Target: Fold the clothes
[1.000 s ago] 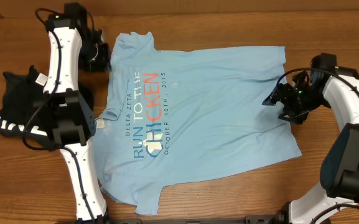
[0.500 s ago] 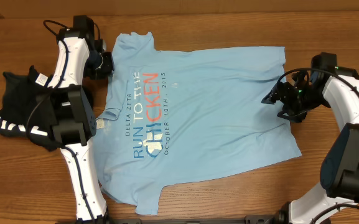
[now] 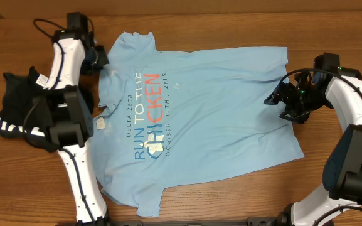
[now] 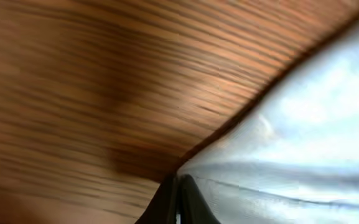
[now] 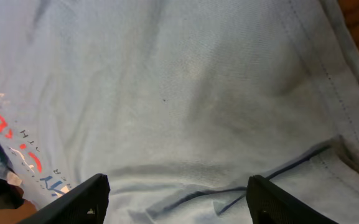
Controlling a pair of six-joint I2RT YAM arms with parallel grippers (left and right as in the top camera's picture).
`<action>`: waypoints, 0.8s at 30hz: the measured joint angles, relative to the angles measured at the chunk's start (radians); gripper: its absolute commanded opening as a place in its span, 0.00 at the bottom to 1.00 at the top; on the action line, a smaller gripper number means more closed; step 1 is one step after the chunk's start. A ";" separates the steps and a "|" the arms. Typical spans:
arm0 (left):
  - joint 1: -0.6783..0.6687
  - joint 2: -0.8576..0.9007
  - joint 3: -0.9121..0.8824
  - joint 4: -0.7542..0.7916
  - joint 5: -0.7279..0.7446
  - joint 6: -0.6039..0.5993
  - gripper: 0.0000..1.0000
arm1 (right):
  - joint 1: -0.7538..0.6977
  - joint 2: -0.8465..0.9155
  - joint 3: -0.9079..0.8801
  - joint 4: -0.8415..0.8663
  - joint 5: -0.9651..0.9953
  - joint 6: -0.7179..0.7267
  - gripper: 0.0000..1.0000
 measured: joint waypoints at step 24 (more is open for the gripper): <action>-0.079 -0.234 0.711 -0.516 0.389 0.184 0.57 | 0.161 0.195 0.005 0.356 0.165 0.072 0.04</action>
